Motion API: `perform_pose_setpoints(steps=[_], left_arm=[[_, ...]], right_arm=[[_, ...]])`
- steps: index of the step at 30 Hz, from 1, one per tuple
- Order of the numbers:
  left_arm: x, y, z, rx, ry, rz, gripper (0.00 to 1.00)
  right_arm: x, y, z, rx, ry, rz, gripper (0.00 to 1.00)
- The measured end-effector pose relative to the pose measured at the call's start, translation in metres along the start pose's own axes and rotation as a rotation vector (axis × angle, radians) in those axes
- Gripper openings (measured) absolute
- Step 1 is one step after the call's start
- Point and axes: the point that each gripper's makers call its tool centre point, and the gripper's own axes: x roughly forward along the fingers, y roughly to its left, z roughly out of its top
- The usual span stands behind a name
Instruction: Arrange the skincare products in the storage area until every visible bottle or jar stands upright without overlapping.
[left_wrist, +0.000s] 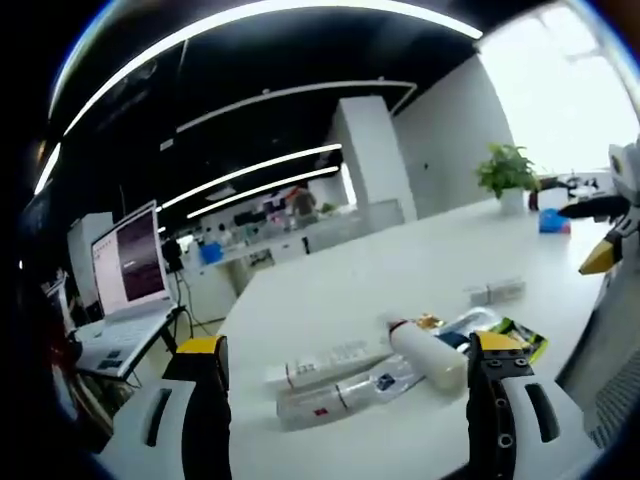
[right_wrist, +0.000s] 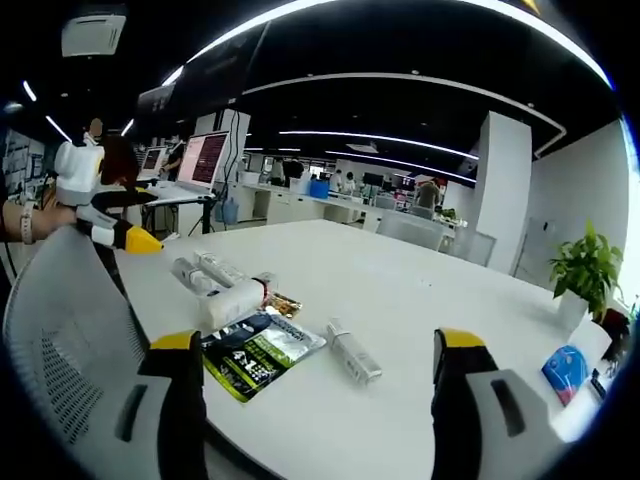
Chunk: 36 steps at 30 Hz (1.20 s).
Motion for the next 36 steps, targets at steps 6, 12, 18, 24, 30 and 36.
perform_pose_setpoints(steps=[6,12,18,24,30,36], left_arm=[[0.0006,-0.0021,-0.0017,-0.002,0.009,-0.014,0.97],[0.0007,-0.0015,-0.0023,-0.004,0.011,-0.013,0.97],[0.0003,-0.0011,-0.0027,-0.007,0.014,-0.008,0.97],[0.0004,-0.0031,-0.0042,-0.009,0.026,-0.016,0.97],[0.0005,-0.0041,-0.0063,-0.017,0.039,-0.021,0.97],[0.0009,-0.0056,-0.0080,-0.016,0.049,-0.029,0.97]], right_arm=[[0.0008,0.0017,-0.0012,0.006,0.009,0.009,0.97],[0.0006,0.0017,-0.0042,0.003,0.028,0.008,0.99],[0.0005,0.0032,-0.0057,0.001,0.037,0.014,0.99],[0.0005,0.0034,-0.0052,-0.008,0.032,0.015,0.99],[0.0002,0.0045,-0.0014,0.007,0.012,0.019,0.99],[0.0005,0.0062,-0.0053,0.038,0.036,0.027,0.99]])
